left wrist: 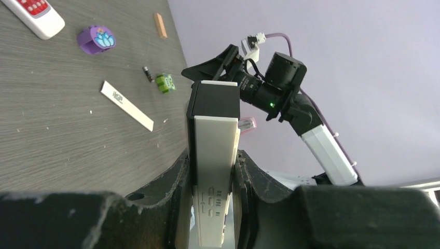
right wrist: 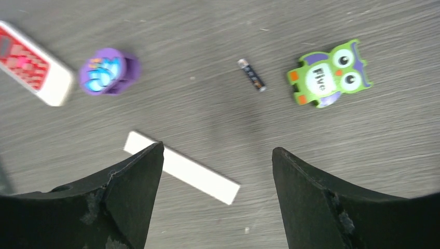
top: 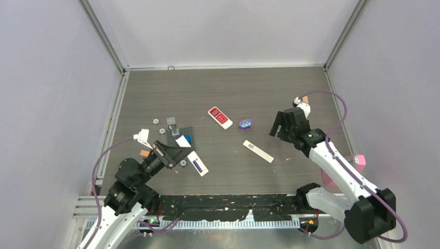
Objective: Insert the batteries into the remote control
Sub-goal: Pick up the battery from the center of the board, then place the battery at the center of the board, then pick up the battery from the center of the board.
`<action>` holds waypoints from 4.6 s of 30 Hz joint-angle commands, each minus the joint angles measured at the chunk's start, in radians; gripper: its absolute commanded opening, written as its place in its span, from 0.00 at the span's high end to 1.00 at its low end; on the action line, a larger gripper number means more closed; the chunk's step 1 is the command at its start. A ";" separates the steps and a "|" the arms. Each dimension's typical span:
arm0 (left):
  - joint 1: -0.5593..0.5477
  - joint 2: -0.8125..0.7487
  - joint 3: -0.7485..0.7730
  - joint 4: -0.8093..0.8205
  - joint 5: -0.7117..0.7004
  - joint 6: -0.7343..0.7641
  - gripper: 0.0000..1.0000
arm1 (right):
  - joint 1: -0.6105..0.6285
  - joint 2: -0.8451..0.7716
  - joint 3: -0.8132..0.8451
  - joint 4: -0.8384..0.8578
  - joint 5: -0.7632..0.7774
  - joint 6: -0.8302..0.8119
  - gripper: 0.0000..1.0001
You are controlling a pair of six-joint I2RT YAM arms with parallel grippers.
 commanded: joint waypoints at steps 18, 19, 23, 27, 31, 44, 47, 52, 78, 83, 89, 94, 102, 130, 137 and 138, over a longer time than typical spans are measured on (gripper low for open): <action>0.002 0.093 -0.016 0.112 0.081 0.052 0.99 | -0.162 0.645 0.293 0.044 -0.117 -0.492 0.36; 0.001 0.095 -0.015 0.111 0.081 0.054 0.99 | -0.171 0.655 0.303 0.043 -0.124 -0.485 0.38; 0.001 0.098 -0.015 0.108 0.077 0.057 0.99 | -0.209 0.693 0.310 0.047 -0.166 -0.475 0.53; 0.001 0.096 -0.014 0.104 0.071 0.059 0.99 | -0.257 0.727 0.314 0.049 -0.245 -0.504 0.62; 0.001 0.093 -0.006 0.095 0.069 0.063 0.99 | -0.275 0.763 0.320 0.045 -0.327 -0.524 0.67; 0.001 0.071 0.001 0.068 0.057 0.073 0.99 | -0.252 0.640 0.220 0.124 -0.403 -0.414 0.94; 0.002 0.068 0.003 0.061 0.053 0.081 0.99 | -0.165 0.549 0.191 0.143 -0.470 -0.409 0.95; 0.001 0.059 0.021 0.021 0.037 0.101 0.99 | 0.132 0.429 0.166 0.122 -0.434 -0.421 0.95; 0.001 0.031 0.084 -0.065 0.002 0.126 0.99 | 0.715 0.720 0.313 -0.042 -0.043 -0.752 0.60; 0.001 0.026 0.115 -0.100 -0.015 0.155 0.99 | 0.715 0.621 0.288 0.030 -0.046 -0.617 0.42; 0.002 -0.006 0.138 -0.138 -0.038 0.168 0.99 | 0.702 0.494 0.268 0.077 -0.006 -0.349 0.38; 0.001 -0.025 0.132 -0.148 -0.040 0.162 0.99 | 0.669 0.472 0.267 -0.009 0.104 0.147 0.45; 0.002 -0.057 0.128 -0.166 -0.046 0.155 0.99 | 0.658 0.612 0.320 -0.110 0.143 0.677 0.55; 0.001 -0.012 0.128 -0.145 -0.032 0.167 0.98 | 0.504 0.764 0.265 -0.138 0.041 1.088 0.61; 0.001 0.004 0.118 -0.131 -0.028 0.170 0.98 | 0.505 0.789 0.292 -0.176 0.046 0.994 0.93; 0.001 0.007 0.112 -0.126 -0.025 0.169 0.98 | 0.505 0.789 0.296 -0.184 0.051 0.968 0.94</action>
